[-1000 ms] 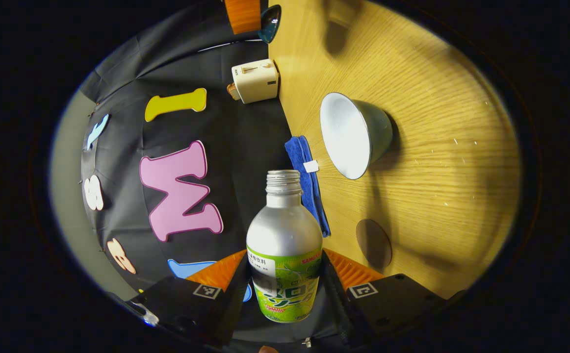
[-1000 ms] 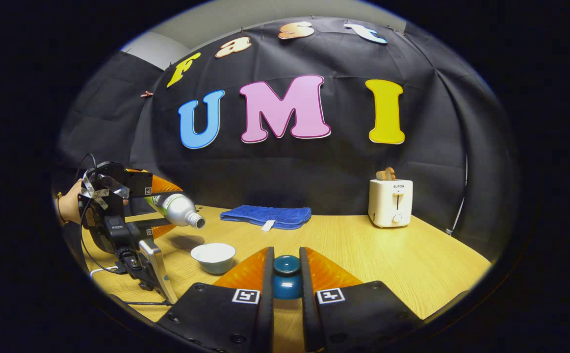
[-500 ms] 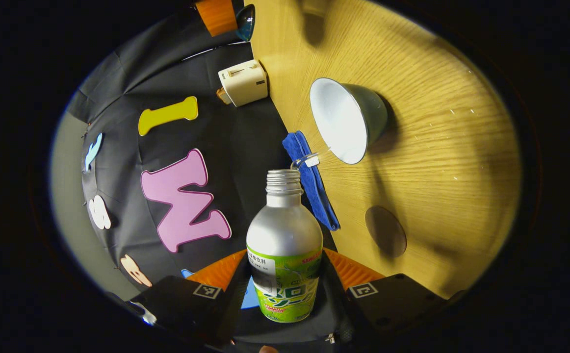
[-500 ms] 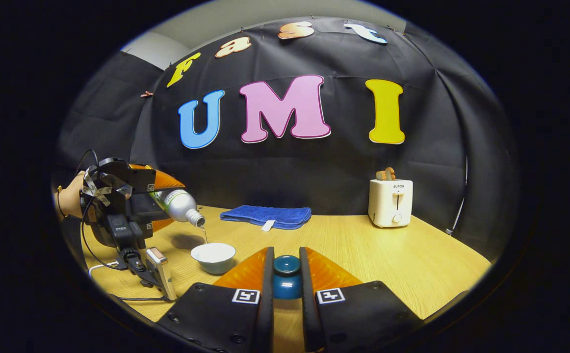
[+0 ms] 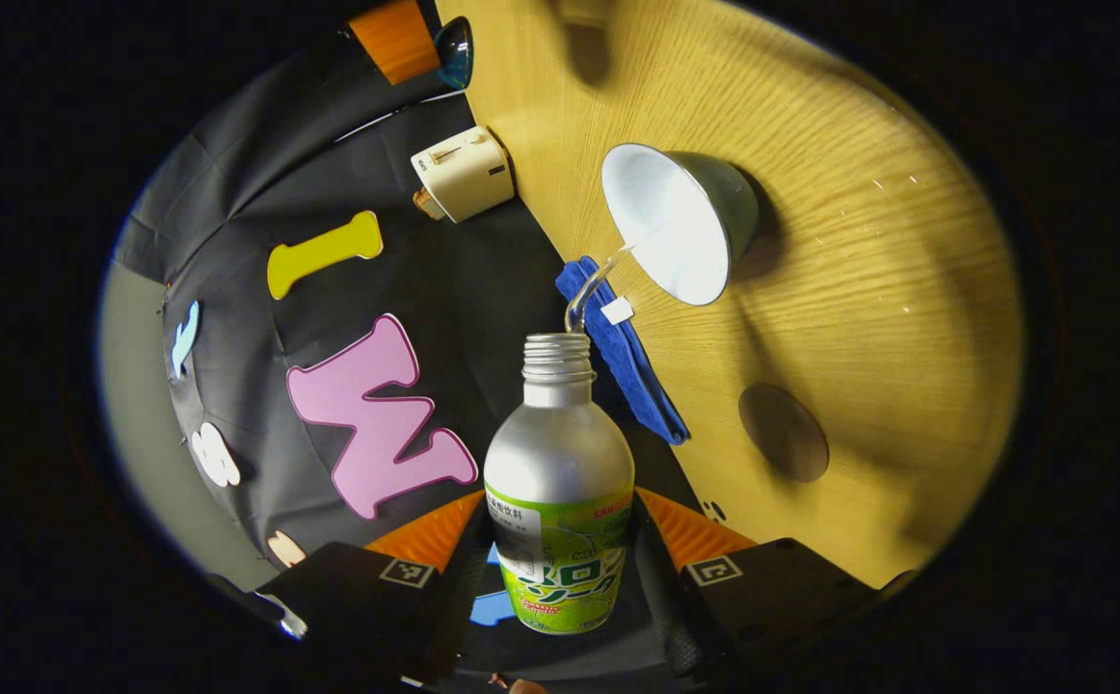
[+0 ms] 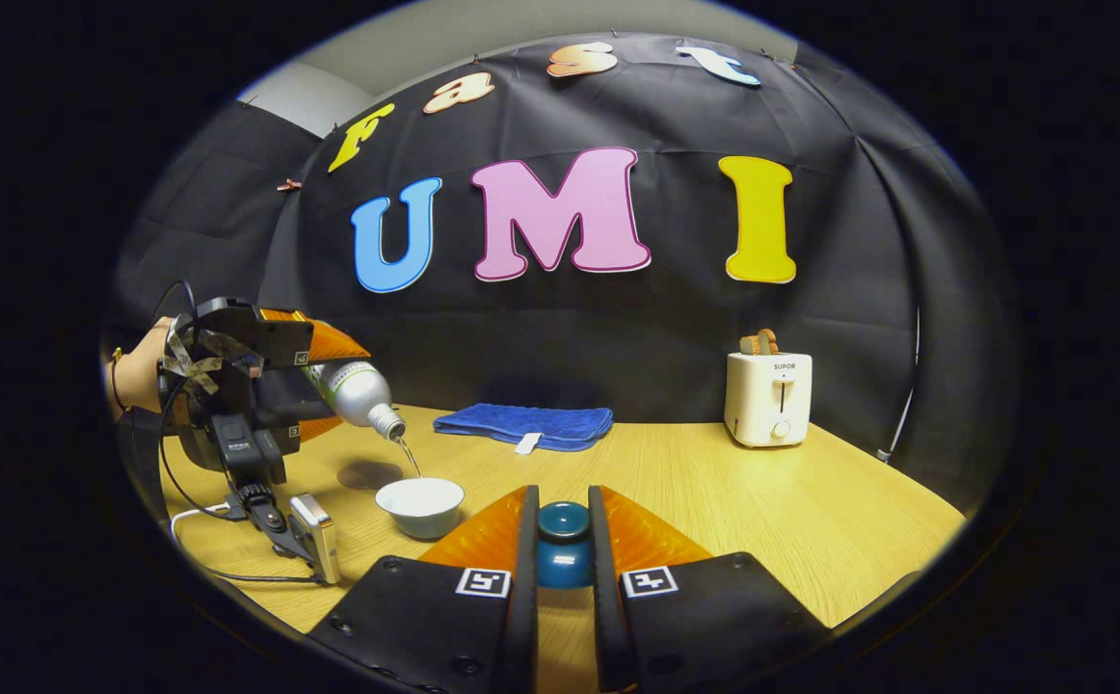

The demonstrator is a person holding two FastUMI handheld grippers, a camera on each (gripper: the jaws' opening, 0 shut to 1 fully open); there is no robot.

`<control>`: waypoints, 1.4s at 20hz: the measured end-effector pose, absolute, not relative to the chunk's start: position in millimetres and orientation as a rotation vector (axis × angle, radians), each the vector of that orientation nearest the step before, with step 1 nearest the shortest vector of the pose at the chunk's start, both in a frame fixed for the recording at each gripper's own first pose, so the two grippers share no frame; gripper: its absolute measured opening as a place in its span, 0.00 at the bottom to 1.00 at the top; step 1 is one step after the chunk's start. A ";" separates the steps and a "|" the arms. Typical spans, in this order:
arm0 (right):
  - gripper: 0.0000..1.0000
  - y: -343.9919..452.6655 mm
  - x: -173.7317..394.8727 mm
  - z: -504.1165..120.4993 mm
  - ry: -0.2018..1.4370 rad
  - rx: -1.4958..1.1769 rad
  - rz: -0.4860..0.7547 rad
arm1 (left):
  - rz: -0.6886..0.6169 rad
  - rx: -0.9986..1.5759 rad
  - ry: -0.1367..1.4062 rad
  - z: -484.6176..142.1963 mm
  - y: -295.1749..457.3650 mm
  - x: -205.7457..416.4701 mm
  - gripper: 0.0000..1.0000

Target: Open the teacup lid with one hand, grasp the water bottle and pour water into the teacup with the other hand; after pouring, place the water bottle on the coaster and then close the teacup lid.

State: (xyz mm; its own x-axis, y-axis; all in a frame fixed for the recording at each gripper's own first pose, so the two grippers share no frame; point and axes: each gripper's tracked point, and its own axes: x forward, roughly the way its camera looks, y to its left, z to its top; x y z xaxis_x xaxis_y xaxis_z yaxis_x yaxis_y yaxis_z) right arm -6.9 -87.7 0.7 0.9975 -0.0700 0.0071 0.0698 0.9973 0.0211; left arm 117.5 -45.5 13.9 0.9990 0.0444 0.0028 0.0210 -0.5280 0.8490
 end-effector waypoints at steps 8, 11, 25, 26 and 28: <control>0.27 -87.3 -8.0 -0.5 -0.008 0.024 -0.069 | 0.032 2.292 -0.017 15.8 -36.9 118.6 0.81; 0.28 -87.4 -8.8 -0.2 -0.008 0.024 -0.068 | 0.051 2.328 -0.035 19.3 -31.1 122.3 0.81; 0.28 -86.9 -8.5 -0.5 -0.008 0.025 -0.067 | 0.053 2.362 -0.125 14.3 -34.4 119.7 0.80; 0.28 -86.3 -8.4 -0.5 -0.008 0.025 -0.067 | 0.030 2.323 -0.110 10.7 -34.2 119.7 0.80; 0.28 -86.4 -8.5 -0.3 -0.008 0.025 -0.067 | -0.029 2.169 -0.050 -9.0 -24.2 117.2 0.80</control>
State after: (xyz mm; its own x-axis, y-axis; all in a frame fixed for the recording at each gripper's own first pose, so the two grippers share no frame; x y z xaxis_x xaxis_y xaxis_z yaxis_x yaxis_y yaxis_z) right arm -8.5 -86.4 -0.3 0.9977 -0.0671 0.0075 0.0669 0.9974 0.0254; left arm 117.2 -24.2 -9.0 0.9989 -0.0469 -0.0015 -0.0252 -0.5632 0.8259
